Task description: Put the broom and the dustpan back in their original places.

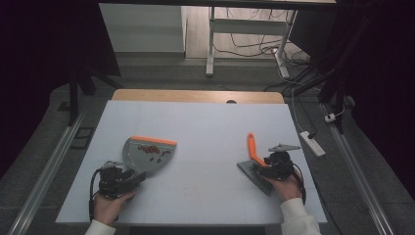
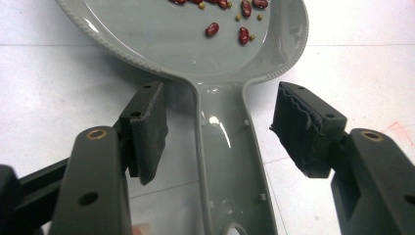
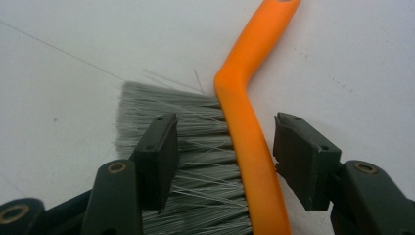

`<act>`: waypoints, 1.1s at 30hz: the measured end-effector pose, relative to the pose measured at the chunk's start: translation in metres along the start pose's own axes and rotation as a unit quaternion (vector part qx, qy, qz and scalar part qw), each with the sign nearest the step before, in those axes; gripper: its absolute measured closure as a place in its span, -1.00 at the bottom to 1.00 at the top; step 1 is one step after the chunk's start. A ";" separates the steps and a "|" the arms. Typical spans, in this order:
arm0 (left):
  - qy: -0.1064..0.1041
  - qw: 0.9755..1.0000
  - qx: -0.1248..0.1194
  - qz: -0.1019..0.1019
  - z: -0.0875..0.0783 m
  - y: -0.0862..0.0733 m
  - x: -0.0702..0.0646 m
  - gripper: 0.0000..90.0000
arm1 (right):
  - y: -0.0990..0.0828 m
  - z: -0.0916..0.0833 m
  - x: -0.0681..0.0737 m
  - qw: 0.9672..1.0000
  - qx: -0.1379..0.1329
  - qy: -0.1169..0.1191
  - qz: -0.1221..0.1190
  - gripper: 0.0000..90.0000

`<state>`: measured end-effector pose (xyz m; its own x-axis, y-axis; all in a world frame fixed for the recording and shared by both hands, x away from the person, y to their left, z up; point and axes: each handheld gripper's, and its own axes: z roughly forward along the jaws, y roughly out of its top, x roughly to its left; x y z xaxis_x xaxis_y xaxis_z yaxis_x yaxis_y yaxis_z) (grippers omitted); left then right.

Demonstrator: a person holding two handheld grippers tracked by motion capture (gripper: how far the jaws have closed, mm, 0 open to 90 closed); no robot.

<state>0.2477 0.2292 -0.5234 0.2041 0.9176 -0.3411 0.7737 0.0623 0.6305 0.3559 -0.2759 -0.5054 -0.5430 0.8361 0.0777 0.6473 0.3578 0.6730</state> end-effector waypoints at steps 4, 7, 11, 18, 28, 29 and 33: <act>0.001 1.000 -0.003 0.011 -0.003 0.000 -0.001 -0.16 | 0.000 0.000 0.000 1.000 -0.005 -0.003 -0.003 -0.05; 0.001 1.000 -0.008 0.015 -0.005 0.001 -0.001 -0.16 | 0.000 -0.003 0.000 1.000 -0.014 -0.006 -0.002 -0.05; -0.003 1.000 -0.012 0.029 -0.008 0.002 -0.001 -0.16 | 0.000 -0.008 0.001 1.000 -0.027 -0.004 -0.005 -0.03; -0.037 0.997 -0.020 0.071 -0.012 0.004 -0.005 -0.14 | 0.000 -0.015 0.005 0.999 -0.038 0.011 -0.023 -0.02; -0.075 0.989 -0.003 0.129 -0.006 0.004 -0.015 -0.12 | 0.002 -0.016 0.020 0.996 -0.046 0.053 -0.057 0.00; -0.079 0.988 0.000 0.135 -0.005 0.004 -0.017 -0.12 | 0.002 -0.016 0.021 0.995 -0.046 0.058 -0.061 0.00; -0.092 0.984 0.008 0.155 -0.001 0.004 -0.022 -0.10 | 0.001 -0.016 0.027 0.993 -0.049 0.073 -0.076 0.01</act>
<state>0.2453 0.2097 -0.5127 0.5357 0.8047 -0.2560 0.6665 -0.2167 0.7133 0.3331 -0.2592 -0.4910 -0.7073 0.7034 0.0704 0.5007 0.4281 0.7524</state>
